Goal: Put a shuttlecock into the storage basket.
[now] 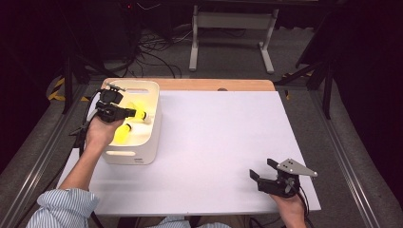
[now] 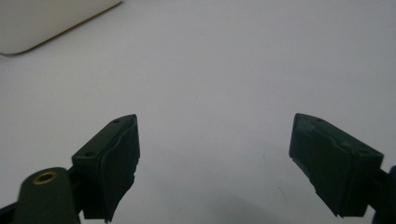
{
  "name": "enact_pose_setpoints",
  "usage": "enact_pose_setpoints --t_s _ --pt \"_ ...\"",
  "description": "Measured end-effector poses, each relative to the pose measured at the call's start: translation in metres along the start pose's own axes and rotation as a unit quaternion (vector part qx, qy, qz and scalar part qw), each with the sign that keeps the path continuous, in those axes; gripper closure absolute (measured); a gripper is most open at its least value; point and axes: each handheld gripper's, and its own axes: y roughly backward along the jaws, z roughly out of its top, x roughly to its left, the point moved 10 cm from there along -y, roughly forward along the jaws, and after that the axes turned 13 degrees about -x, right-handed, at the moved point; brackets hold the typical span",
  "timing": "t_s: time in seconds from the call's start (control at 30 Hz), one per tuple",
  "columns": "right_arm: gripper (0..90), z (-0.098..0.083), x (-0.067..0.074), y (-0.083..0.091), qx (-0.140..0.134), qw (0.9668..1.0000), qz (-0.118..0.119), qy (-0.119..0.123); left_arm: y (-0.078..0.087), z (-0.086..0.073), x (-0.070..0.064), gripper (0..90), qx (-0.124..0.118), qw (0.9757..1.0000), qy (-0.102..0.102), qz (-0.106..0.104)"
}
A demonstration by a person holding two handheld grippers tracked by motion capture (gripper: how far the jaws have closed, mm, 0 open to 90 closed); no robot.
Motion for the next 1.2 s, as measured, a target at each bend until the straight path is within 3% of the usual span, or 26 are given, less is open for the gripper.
enact_pose_setpoints --t_s 0.93,1.2 --pt "17.0 -0.0003 0.0002 -0.0004 0.001 1.0000 0.002 -0.001 -0.0079 -0.0052 0.0059 89.5 0.024 0.9996 0.008 0.013" --pt "16.9 -0.0003 0.0001 -0.0003 0.001 1.0000 0.001 -0.001 -0.0075 -0.0042 0.0060 88.4 0.019 0.9997 0.010 0.014"
